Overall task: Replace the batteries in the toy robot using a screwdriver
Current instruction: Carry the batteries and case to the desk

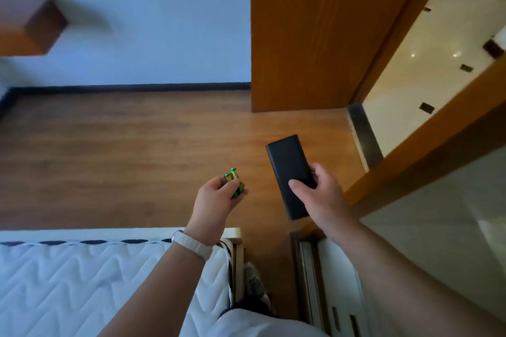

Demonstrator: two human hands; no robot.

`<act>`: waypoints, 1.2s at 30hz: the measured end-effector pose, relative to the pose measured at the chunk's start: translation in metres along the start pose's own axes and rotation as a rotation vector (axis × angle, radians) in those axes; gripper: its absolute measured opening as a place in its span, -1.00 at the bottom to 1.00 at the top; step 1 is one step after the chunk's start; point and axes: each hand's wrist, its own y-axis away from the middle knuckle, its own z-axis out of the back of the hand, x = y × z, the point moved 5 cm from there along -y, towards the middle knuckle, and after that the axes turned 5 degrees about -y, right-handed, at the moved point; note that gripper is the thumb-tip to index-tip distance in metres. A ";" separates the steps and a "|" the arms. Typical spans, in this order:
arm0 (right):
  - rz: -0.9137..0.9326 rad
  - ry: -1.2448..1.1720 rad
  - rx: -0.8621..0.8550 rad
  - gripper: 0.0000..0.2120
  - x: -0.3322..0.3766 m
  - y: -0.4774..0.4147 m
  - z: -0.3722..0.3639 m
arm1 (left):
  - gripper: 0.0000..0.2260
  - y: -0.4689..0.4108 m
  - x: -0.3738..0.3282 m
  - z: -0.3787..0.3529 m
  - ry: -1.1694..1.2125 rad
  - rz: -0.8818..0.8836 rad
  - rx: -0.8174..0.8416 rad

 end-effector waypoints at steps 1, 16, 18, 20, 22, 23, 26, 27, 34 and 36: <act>0.004 0.006 0.025 -0.82 0.006 -0.015 -0.009 | -0.93 -0.009 -0.008 0.006 0.021 -0.003 -0.017; 0.080 0.078 0.284 -0.71 0.080 -0.159 -0.147 | -0.88 -0.069 -0.104 0.119 0.236 -0.099 -0.284; 0.066 0.072 0.323 -0.72 0.082 -0.176 -0.164 | -0.91 -0.071 -0.108 0.132 0.275 -0.101 -0.341; 0.051 0.058 0.364 -0.71 0.083 -0.196 -0.182 | -0.92 -0.077 -0.112 0.143 0.308 -0.101 -0.396; 0.046 0.059 0.409 -0.68 0.086 -0.218 -0.199 | -0.89 -0.086 -0.117 0.152 0.328 -0.108 -0.447; 0.048 0.066 0.434 -0.68 0.088 -0.231 -0.208 | -0.88 -0.093 -0.120 0.155 0.339 -0.114 -0.474; 0.045 0.069 0.503 -0.69 0.092 -0.273 -0.234 | -0.89 -0.117 -0.134 0.161 0.365 -0.129 -0.558; 0.042 0.069 0.527 -0.70 0.094 -0.289 -0.241 | -0.89 -0.126 -0.141 0.161 0.370 -0.130 -0.586; 0.019 0.073 0.691 -0.75 0.132 -0.421 -0.270 | -0.89 -0.219 -0.204 0.133 0.427 -0.107 -0.724; 0.019 0.074 0.724 -0.76 0.146 -0.456 -0.274 | -0.89 -0.244 -0.225 0.122 0.437 -0.116 -0.748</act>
